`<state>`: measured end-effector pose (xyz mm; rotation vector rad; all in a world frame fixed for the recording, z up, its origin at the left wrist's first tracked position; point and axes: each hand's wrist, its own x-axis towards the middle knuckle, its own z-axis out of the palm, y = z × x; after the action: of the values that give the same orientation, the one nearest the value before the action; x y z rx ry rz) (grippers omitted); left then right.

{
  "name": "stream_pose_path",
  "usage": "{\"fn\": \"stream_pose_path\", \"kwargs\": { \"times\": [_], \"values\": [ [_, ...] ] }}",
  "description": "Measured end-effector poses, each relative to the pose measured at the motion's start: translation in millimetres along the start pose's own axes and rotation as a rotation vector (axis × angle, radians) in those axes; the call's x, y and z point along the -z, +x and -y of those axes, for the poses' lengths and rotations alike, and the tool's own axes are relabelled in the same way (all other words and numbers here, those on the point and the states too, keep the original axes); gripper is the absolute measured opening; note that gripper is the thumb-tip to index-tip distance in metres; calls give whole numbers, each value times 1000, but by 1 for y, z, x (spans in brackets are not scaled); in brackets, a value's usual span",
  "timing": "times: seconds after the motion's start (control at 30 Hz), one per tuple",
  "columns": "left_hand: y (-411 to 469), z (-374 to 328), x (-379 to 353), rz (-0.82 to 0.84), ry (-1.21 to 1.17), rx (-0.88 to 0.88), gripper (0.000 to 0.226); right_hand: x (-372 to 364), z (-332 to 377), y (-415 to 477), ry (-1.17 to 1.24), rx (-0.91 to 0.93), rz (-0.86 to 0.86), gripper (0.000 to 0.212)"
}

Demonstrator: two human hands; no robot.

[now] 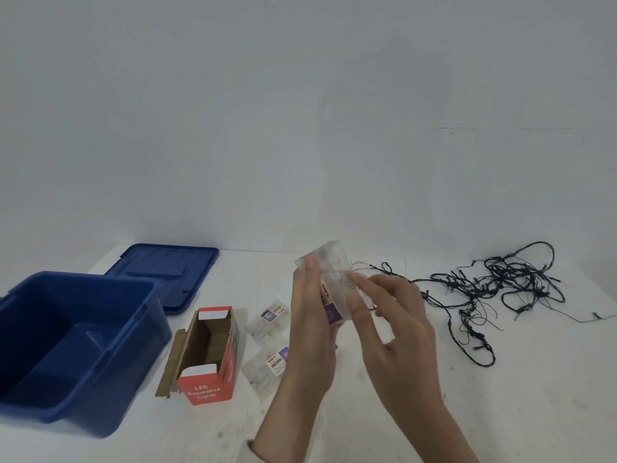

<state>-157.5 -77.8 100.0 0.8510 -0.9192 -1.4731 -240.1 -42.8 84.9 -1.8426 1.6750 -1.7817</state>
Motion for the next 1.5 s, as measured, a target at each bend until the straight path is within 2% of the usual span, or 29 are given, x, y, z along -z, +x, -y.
{"fn": "stream_pose_path", "kwargs": {
  "times": [0.13,0.3,0.4,0.43,0.5,0.53,0.6,0.67,0.77,0.83,0.9,1.0,1.13,1.2,1.33,1.5],
  "values": [
    [0,-2,0,29,57,-72,45,-1,2,-3,-80,-33,67,31],
    [3,-7,1,60,36,-92,52,8,6,5,74,-184,210,34],
    [5,-11,2,77,-16,-48,59,15,6,16,190,-255,43,26],
    [5,-12,2,76,-15,-43,60,18,5,20,218,-320,25,32],
    [4,-13,2,90,13,-41,61,23,2,30,391,-534,167,53],
    [4,-14,2,99,28,-36,59,24,1,33,529,-629,250,55],
    [3,-15,3,111,19,-10,55,27,0,37,680,-694,300,40],
    [2,-16,2,141,-3,24,53,27,-2,38,645,-663,231,27],
    [1,-14,0,176,-48,20,51,28,-2,36,732,-668,171,29],
    [1,-13,-1,160,-66,9,48,29,-1,36,789,-683,128,20],
    [1,-12,-4,123,-65,-8,46,30,-1,36,737,-621,38,13],
    [0,-10,-7,85,-59,-46,50,31,3,34,516,-452,-67,17],
    [-1,-11,-9,85,-55,-84,48,27,2,30,0,65,-144,16],
    [0,-13,-9,79,-66,-84,48,25,-2,27,-157,240,-156,12],
    [0,-14,-11,73,-74,-92,54,26,-3,27,-282,312,-136,14],
    [-1,-14,-11,54,-59,-98,51,29,-6,30,-388,352,-63,16]
  ]
}}
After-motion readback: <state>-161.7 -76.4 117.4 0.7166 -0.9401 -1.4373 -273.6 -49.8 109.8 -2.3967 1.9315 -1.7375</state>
